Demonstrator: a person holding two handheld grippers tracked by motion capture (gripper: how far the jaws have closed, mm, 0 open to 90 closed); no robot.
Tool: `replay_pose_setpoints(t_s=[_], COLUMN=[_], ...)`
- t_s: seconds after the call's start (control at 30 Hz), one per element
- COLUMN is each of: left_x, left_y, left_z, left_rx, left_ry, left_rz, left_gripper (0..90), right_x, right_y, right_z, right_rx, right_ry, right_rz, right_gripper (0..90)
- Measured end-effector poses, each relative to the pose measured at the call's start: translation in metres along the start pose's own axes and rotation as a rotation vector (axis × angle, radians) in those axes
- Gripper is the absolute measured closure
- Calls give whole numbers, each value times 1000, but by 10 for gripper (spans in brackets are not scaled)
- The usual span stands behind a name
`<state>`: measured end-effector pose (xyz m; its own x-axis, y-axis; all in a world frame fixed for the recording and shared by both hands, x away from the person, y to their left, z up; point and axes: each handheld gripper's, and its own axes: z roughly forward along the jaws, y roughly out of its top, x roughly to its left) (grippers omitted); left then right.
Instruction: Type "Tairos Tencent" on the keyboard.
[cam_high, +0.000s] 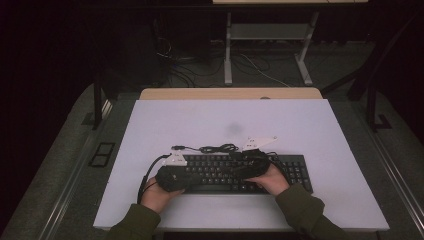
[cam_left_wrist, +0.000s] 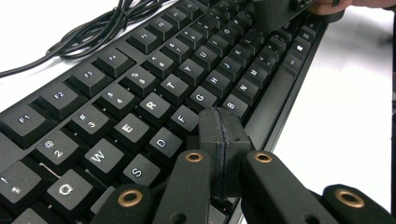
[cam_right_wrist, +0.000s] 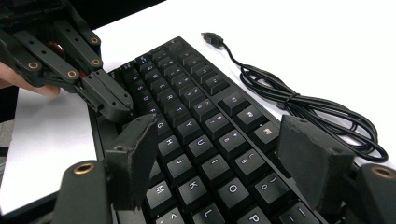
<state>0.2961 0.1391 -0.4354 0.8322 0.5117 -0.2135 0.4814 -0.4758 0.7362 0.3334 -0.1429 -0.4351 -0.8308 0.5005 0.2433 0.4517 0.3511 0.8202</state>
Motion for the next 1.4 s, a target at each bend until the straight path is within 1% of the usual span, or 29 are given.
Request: replay_pose_setpoints(t_s=[0.17, 0.27, 0.37, 0.4, 0.57, 0.63, 0.67, 0.73, 1.03, 1.13, 1.27, 1.37, 1.4], left_x=[0, -1, 0, 0, 0, -1, -1, -2, 0, 2, 5, 8, 9], left_y=[0, 0, 0, 0, 0, 1, 1, 3, 5, 7, 9, 9, 10], left_z=[1, 1, 2, 2, 2, 1, 1, 0, -2, -2, -3, -4, -5], left_rx=[5, 6, 27, 21, 19, 24, 8, 7, -10, -19, -22, -32, -37], left_ry=[1, 5, 12, 11, 13, 18, 15, 20, 35, 43, 56, 65, 66], left_rz=[9, 7, 28, 20, 19, 25, 15, 25, 22, 20, 21, 12, 16], left_gripper=[889, 889, 889, 889, 889, 889, 889, 889, 889, 889, 889, 889, 889], right_x=[0, 0, 0, 0, 0, 0, 0, 0, 0, 0, 0, 0, 0], right_y=[0, -1, -1, -1, -1, 0, 0, 0, -1, -1, -1, -1, -1], right_z=[0, 1, 1, 1, 1, 0, 0, 0, 1, 2, 2, 2, 2], right_rx=[3, 5, 6, 6, 6, 5, 5, 3, 9, 9, 9, 11, 11], right_ry=[2, 1, 1, 1, 1, 0, 1, 1, 0, 1, 1, 1, 1], right_rz=[0, -3, -4, -4, -4, -3, -2, -1, -5, -14, -13, -14, -14], right_gripper=[289, 289, 289, 289, 289, 289, 289, 289, 289, 289, 286, 279, 279])
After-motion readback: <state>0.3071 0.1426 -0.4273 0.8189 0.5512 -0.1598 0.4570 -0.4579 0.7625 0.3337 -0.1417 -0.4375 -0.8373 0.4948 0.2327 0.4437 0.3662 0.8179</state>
